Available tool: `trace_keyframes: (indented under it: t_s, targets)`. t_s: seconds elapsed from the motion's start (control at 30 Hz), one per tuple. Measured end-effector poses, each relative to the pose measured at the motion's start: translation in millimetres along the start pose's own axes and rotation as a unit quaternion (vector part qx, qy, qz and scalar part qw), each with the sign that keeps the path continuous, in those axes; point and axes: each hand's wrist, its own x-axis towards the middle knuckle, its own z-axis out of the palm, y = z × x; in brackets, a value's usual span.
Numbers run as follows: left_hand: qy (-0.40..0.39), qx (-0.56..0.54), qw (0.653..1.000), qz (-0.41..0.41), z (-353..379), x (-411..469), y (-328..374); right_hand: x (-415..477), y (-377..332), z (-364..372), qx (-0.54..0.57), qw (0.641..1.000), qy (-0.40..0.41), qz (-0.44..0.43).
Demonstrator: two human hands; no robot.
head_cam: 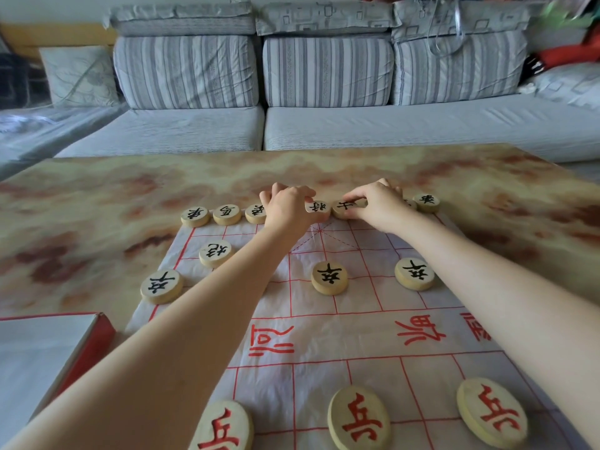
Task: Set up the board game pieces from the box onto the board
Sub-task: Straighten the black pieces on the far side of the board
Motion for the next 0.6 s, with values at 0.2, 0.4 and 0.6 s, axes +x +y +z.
trace_keyframes:
  t_s: [0.2,0.4,0.6]
  targets:
    - [0.005,-0.011,1.000,-0.005,-0.7,-1.9,0.3,0.4,1.5,2.1,-0.003,1.000,0.000,0.003]
    - [0.002,-0.004,1.000,-0.018,0.4,-1.8,0.8,2.1,3.4,4.6,-0.011,1.000,0.000,0.008]
    - [0.005,0.014,1.000,-0.002,-2.2,-4.6,4.9,-0.9,16.4,-7.6,0.027,1.000,0.002,-0.016]
